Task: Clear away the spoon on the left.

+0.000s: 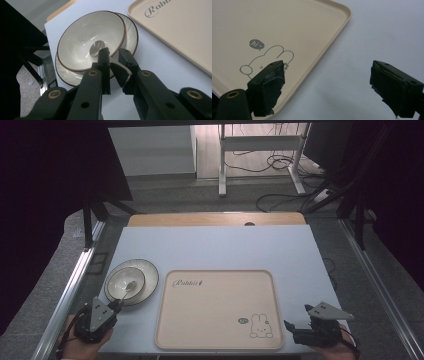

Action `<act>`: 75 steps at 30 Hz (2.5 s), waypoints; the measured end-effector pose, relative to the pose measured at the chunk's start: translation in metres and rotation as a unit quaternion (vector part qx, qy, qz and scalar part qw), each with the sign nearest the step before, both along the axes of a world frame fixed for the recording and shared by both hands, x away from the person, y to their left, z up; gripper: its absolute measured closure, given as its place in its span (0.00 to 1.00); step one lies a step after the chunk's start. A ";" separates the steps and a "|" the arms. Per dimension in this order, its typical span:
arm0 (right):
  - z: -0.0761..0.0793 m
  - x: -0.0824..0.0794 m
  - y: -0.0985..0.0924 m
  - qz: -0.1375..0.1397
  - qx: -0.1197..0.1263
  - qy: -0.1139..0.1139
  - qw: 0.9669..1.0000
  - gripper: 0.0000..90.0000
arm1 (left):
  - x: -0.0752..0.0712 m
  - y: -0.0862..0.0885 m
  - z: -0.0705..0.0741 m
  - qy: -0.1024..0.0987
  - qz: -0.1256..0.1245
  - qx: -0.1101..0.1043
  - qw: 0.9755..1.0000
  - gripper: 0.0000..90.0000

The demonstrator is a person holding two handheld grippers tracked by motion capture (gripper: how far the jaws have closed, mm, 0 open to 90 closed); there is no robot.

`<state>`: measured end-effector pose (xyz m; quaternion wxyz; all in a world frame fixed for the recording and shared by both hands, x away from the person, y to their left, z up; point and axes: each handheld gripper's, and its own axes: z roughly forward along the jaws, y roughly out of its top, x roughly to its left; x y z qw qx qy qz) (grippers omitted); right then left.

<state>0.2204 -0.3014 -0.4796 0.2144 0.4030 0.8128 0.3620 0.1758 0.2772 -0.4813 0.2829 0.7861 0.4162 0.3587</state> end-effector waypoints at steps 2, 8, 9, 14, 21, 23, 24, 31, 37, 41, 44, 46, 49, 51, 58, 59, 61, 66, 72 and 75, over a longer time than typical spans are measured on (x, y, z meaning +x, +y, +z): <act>0.000 0.000 0.000 0.001 0.000 0.001 1.000 0.14 | 0.000 0.000 0.001 -0.003 0.001 0.001 1.000 0.94; 0.000 0.000 0.001 0.002 -0.001 -0.003 1.000 0.14 | 0.001 -0.001 0.000 -0.004 0.003 0.007 1.000 0.99; 0.000 -0.001 0.001 0.002 -0.001 -0.001 1.000 0.14 | 0.001 -0.001 0.000 -0.005 0.003 0.008 1.000 0.99; 0.000 -0.001 0.001 0.004 -0.002 -0.004 1.000 0.14 | 0.001 -0.001 0.001 -0.006 0.004 0.008 1.000 0.99; 0.000 -0.001 0.001 0.004 -0.001 -0.005 1.000 0.14 | 0.001 -0.002 0.001 -0.009 0.003 0.007 1.000 1.00; 0.000 -0.001 0.001 0.004 -0.001 -0.005 1.000 0.14 | 0.001 -0.002 0.001 -0.010 0.003 0.006 1.000 1.00; 0.000 -0.001 0.001 0.004 -0.001 -0.005 1.000 0.14 | 0.001 -0.002 0.001 -0.011 0.003 0.005 1.000 1.00; 0.001 -0.001 0.001 0.004 0.000 -0.004 1.000 0.14 | 0.000 -0.002 0.004 -0.019 0.003 0.006 1.000 1.00; 0.001 -0.001 0.002 0.004 0.004 -0.005 1.000 0.14 | -0.002 -0.003 0.010 -0.036 0.001 0.004 0.999 1.00; 0.002 -0.002 0.002 0.003 0.002 -0.007 1.000 0.14 | -0.003 -0.005 0.015 -0.046 -0.003 0.002 0.999 1.00; 0.002 -0.002 0.002 0.003 0.002 -0.007 1.000 0.14 | -0.005 -0.007 0.020 -0.054 -0.006 -0.001 0.999 1.00; 0.002 -0.002 0.002 0.003 0.001 -0.007 1.000 0.14 | -0.006 -0.009 0.023 -0.059 -0.008 -0.003 0.998 1.00; 0.001 -0.002 0.002 0.003 0.001 -0.006 1.000 0.14 | -0.008 -0.011 0.028 -0.070 -0.010 -0.008 0.997 1.00; 0.001 -0.002 0.002 0.003 0.000 -0.006 1.000 0.14 | -0.009 -0.012 0.031 -0.074 -0.012 -0.013 0.997 1.00; 0.001 -0.001 0.002 0.003 0.001 -0.005 1.000 0.14 | -0.013 -0.014 0.036 -0.089 -0.019 -0.022 0.996 1.00; 0.001 -0.001 0.002 0.003 0.000 -0.005 1.000 0.14 | -0.014 -0.014 0.037 -0.090 -0.020 -0.024 0.995 1.00; 0.001 -0.001 0.002 0.004 0.000 -0.005 1.000 0.14 | -0.014 -0.014 0.039 -0.093 -0.022 -0.030 0.995 1.00; 0.001 -0.001 0.002 0.004 -0.001 -0.005 1.000 0.14 | -0.016 -0.017 0.043 -0.099 -0.029 -0.039 0.994 1.00; 0.001 -0.001 0.002 0.005 -0.002 -0.003 1.000 0.14 | -0.016 -0.023 0.048 -0.105 -0.042 -0.046 0.992 1.00; 0.001 -0.001 0.002 0.003 -0.001 -0.005 1.000 0.14 | -0.015 -0.028 0.051 -0.114 -0.054 -0.050 0.991 1.00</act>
